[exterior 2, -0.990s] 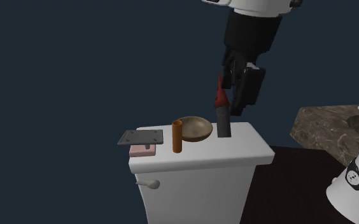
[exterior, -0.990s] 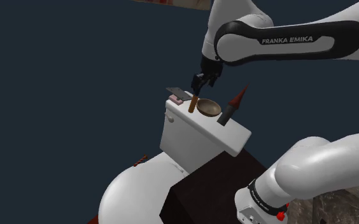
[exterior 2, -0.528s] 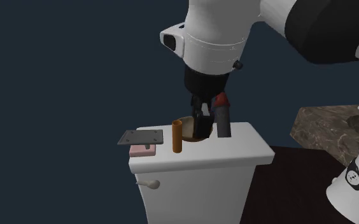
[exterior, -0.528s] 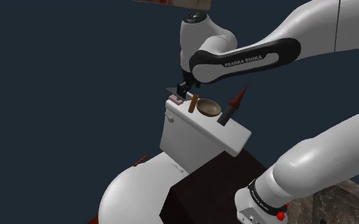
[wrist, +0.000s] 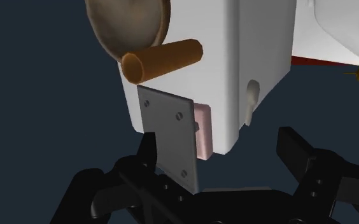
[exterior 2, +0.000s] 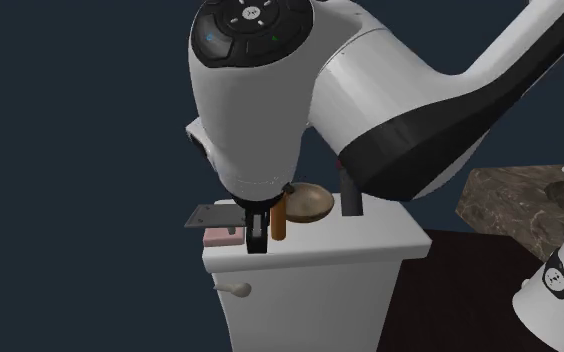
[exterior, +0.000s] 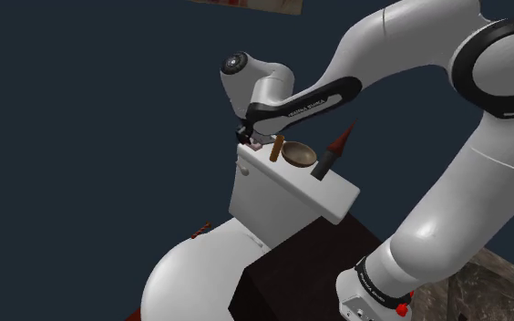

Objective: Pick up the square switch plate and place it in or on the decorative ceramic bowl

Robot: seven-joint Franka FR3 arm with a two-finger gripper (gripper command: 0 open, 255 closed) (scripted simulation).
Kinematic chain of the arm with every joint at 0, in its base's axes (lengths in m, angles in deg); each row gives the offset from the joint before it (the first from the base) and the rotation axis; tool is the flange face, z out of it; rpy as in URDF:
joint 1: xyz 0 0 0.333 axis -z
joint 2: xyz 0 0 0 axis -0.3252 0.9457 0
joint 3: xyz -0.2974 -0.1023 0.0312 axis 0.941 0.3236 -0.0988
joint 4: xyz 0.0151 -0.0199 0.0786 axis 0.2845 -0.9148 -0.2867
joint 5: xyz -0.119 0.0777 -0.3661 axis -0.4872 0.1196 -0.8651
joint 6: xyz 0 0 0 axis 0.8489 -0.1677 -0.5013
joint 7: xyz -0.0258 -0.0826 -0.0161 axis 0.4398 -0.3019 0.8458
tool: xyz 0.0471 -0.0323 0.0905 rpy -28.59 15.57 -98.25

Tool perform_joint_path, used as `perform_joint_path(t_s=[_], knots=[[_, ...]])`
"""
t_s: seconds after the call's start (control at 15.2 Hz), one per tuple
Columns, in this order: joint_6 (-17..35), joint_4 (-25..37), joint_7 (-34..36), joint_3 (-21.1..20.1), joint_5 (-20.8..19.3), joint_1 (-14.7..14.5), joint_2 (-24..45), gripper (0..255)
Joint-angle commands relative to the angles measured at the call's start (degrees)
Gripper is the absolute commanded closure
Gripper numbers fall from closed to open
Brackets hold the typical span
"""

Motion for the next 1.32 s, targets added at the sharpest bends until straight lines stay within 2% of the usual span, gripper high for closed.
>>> perform_joint_path(t_s=[0.0,0.26,0.53,0.73,1.25], knots=[[-1.0,3.2,3.0,0.8,-5.7,-0.8,5.0,0],[-4.3,11.3,6.7,3.2,-14.4,-3.5,14.8,0],[-7.4,20.4,8.4,6.2,-21.4,-6.4,24.5,0],[-7.0,22.1,8.6,7.1,-22.9,-6.4,26.6,0],[-5.9,22.9,9.4,5.6,-25.9,-2.8,29.0,0]])
